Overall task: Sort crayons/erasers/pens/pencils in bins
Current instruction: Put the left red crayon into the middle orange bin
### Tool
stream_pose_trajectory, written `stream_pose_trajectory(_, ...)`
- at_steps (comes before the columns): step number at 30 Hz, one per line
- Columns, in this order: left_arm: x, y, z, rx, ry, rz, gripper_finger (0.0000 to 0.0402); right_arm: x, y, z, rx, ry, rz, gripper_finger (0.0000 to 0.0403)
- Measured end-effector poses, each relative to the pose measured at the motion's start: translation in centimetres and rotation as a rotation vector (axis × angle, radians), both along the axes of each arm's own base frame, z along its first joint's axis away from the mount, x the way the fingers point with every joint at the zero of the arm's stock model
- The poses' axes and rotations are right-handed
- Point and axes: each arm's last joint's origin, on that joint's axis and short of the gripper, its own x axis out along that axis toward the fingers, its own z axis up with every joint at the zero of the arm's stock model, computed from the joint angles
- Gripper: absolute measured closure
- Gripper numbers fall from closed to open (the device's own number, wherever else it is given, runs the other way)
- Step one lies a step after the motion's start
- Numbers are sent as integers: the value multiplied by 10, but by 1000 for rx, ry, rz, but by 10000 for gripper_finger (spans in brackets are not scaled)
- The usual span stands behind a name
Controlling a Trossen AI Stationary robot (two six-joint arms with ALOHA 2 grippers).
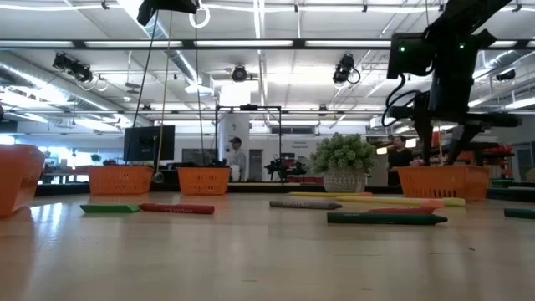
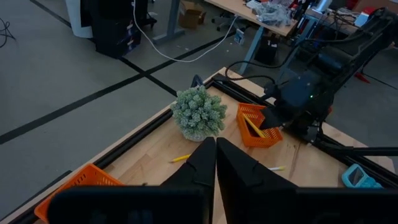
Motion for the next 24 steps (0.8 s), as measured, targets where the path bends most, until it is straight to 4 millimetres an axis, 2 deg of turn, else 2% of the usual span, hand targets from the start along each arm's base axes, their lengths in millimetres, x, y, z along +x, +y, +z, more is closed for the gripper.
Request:
stream_pose_trajectory(13,0,0,0,-1,0,0,381,-14,3,25,-123,-91,94,240)
stream_pose_trajectory(24,0,0,0,-1,0,0,385,-8,-4,83,-395,-139,181,240)
